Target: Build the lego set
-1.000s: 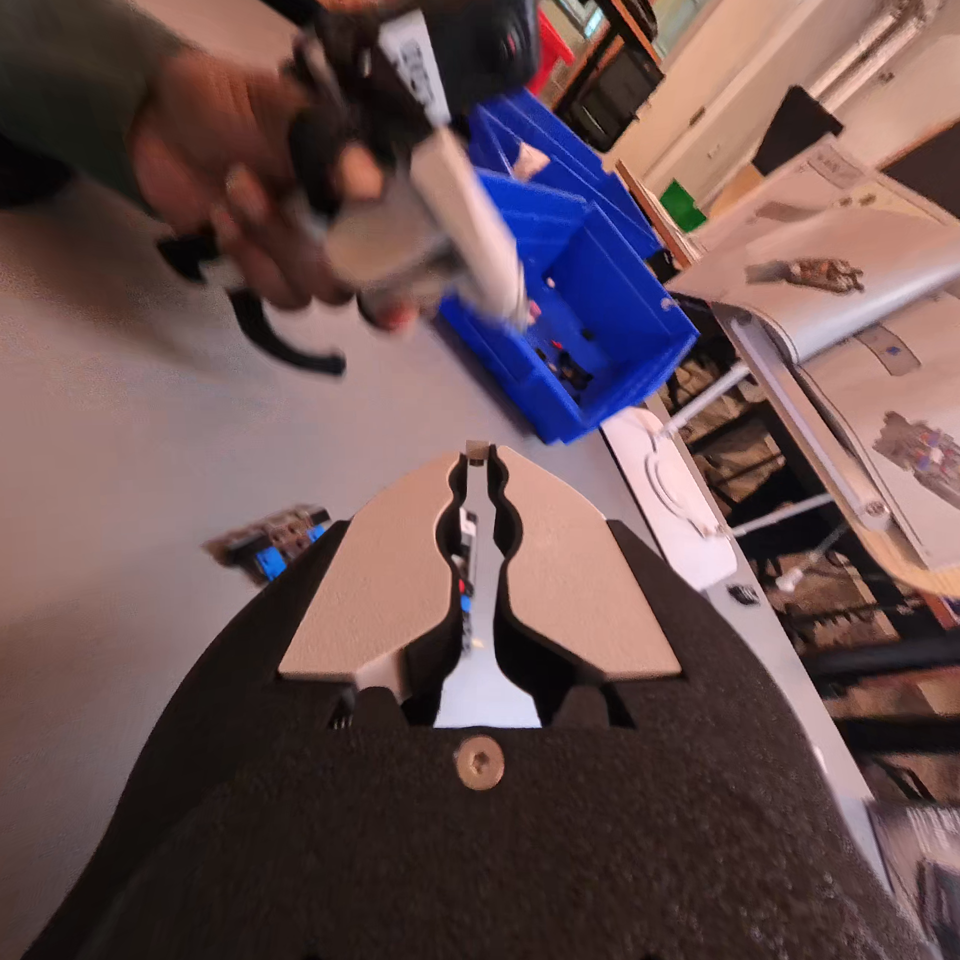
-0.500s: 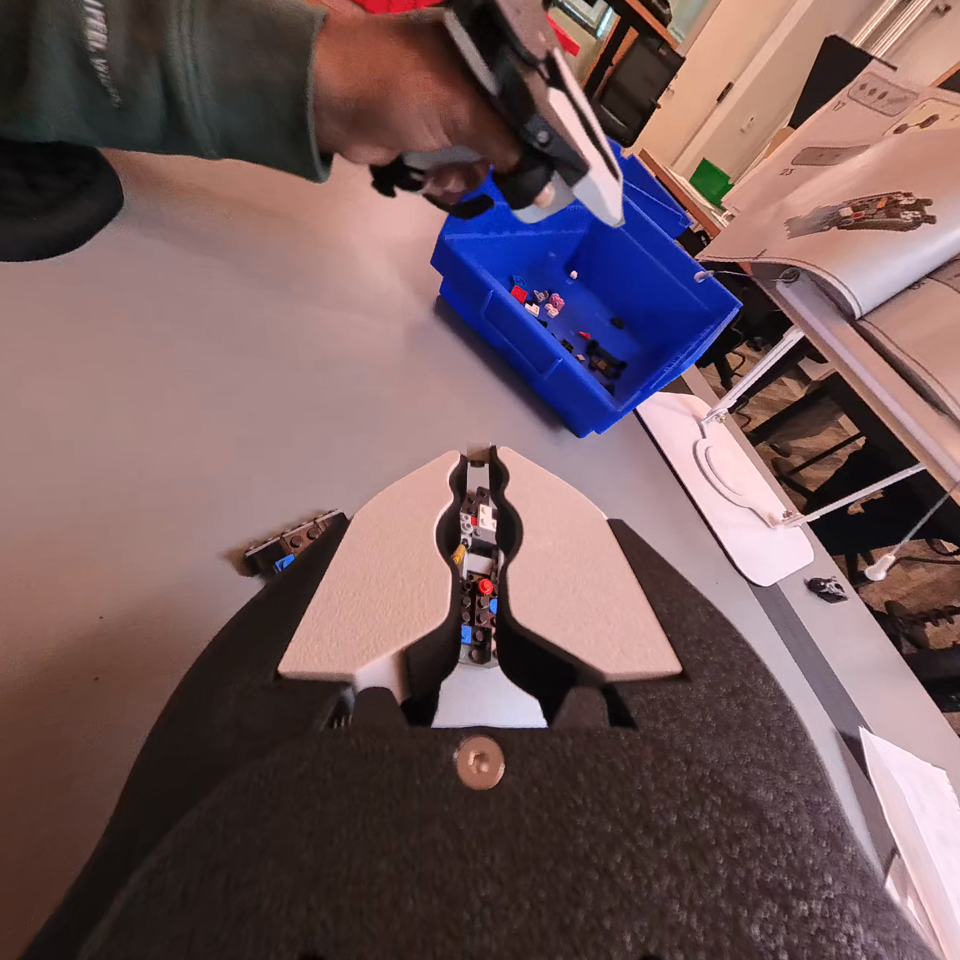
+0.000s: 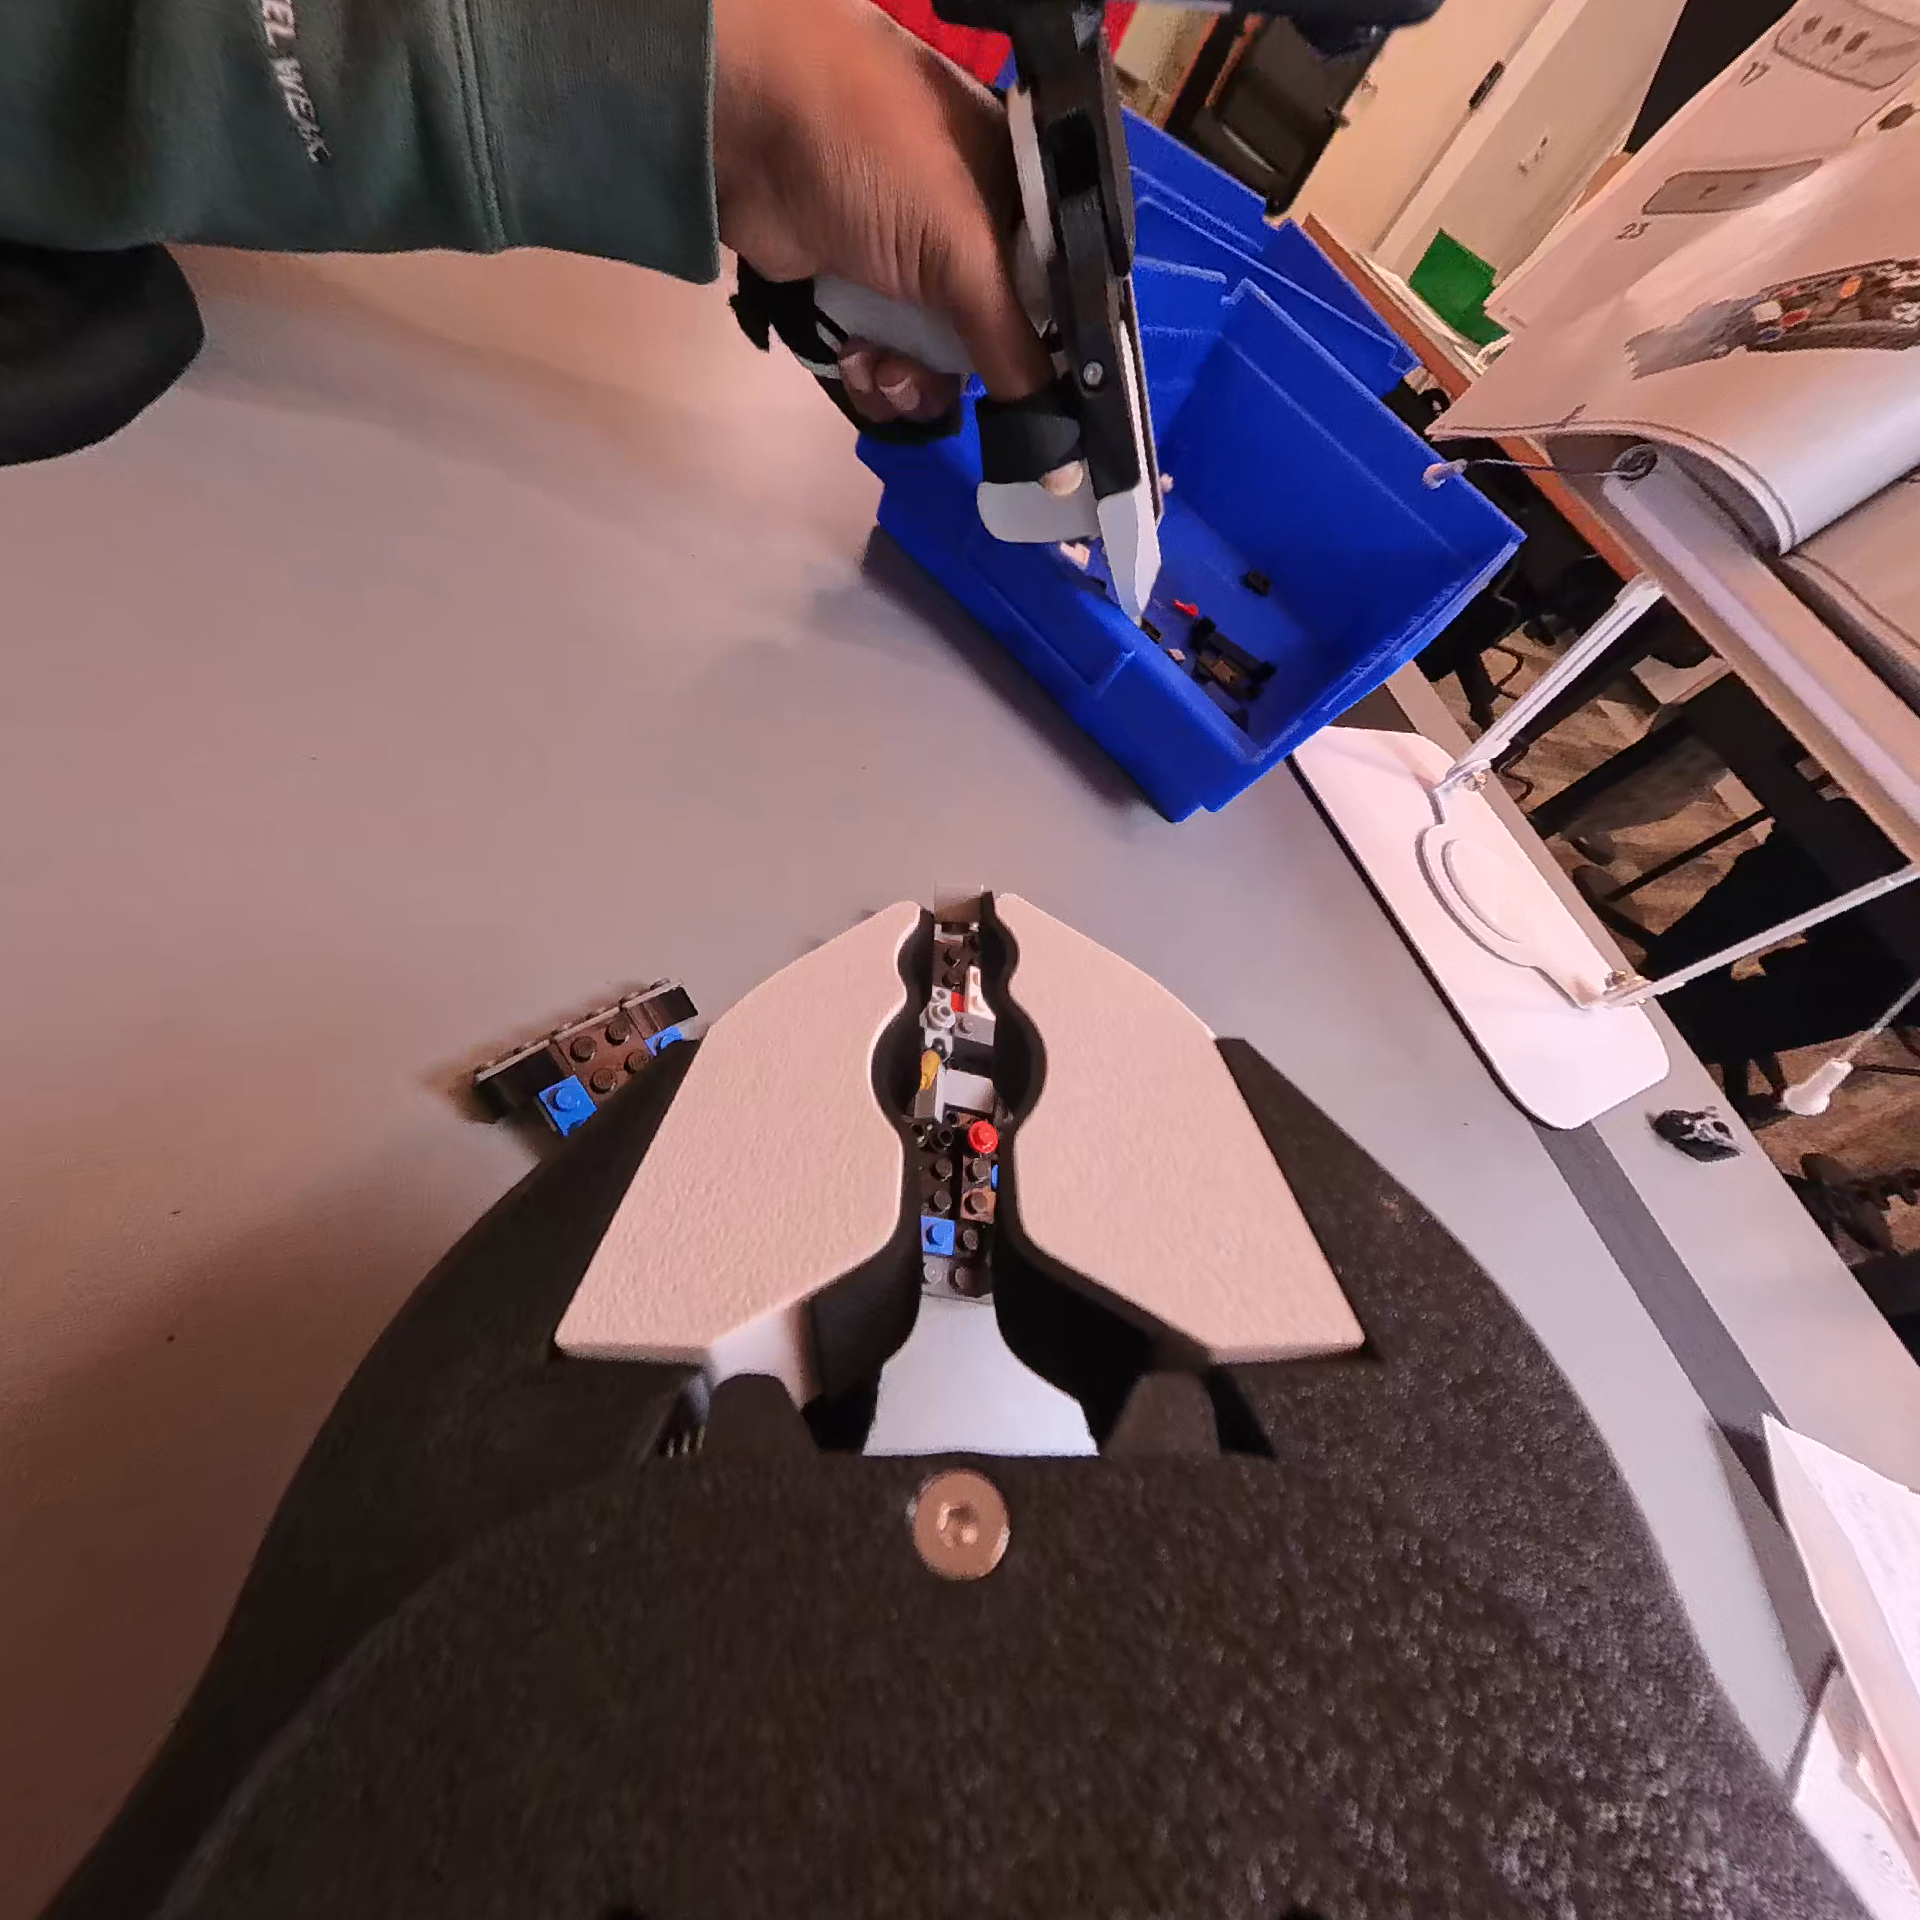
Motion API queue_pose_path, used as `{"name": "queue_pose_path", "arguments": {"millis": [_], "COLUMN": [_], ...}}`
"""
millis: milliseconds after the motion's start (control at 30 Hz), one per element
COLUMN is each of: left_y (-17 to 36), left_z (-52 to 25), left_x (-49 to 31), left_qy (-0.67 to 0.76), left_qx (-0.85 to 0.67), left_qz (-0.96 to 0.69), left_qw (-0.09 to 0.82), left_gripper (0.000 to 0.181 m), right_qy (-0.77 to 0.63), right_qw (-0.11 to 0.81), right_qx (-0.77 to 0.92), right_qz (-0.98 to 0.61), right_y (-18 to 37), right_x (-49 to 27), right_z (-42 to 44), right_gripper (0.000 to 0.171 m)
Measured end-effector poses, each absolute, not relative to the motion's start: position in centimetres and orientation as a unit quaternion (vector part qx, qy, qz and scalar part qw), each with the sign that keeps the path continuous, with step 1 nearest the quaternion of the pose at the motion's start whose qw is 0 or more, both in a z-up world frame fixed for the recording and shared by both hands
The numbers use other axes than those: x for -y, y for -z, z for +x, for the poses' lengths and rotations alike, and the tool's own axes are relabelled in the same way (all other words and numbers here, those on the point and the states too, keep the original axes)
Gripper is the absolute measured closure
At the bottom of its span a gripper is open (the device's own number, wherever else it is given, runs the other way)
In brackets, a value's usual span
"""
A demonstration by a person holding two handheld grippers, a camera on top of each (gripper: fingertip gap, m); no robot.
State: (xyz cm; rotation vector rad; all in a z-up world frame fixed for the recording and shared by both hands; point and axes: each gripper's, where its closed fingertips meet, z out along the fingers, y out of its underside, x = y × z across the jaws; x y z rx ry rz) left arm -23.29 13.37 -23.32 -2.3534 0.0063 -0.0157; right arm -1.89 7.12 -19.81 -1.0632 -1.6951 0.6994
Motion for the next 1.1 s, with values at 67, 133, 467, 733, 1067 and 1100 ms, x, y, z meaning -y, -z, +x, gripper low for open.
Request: {"name": "queue_pose_path", "arguments": {"millis": [67,133,467,733,1067,1100], "left_y": [23.1,23.0,22.8,18.6,17.4,17.3], "left_z": [-23.0,-22.7,-22.5,-16.1,-1.3,-1.2], "left_x": [-13.3,-13.1,-12.6,-11.7,-4.5,-4.5], "left_qy": [0.021,0.037,0.051,0.151,0.551,0.562], "left_qx": [-0.004,-0.004,-0.024,-0.109,-0.17,-0.164], "left_qz": [-0.921,-0.92,-0.917,-0.861,-0.725,-0.721], "left_qw": [0.39,0.39,0.396,0.474,0.378,0.371], "left_gripper": [0.147,0.146,0.149,0.155,0.159,0.161], "right_qy": [-0.29,-0.292,-0.292,-0.298,-0.311,-0.311], "right_qw": [0.487,0.486,0.482,0.516,0.557,0.555], "right_qx": [0.696,0.694,0.691,0.673,0.662,0.663], "right_qz": [-0.44,-0.443,-0.453,-0.438,-0.394,-0.394], "right_y": [19.9,19.9,20.3,18.7,16.9,17.0], "right_x": [-7.2,-7.2,-7.4,-7.1,-5.1,-5.0], "right_z": [-1.9,-1.9,-2.1,-2.3,-2.8,-2.8], "right_gripper": [0.163,0.163,0.163,0.163,0.163,0.163]}}
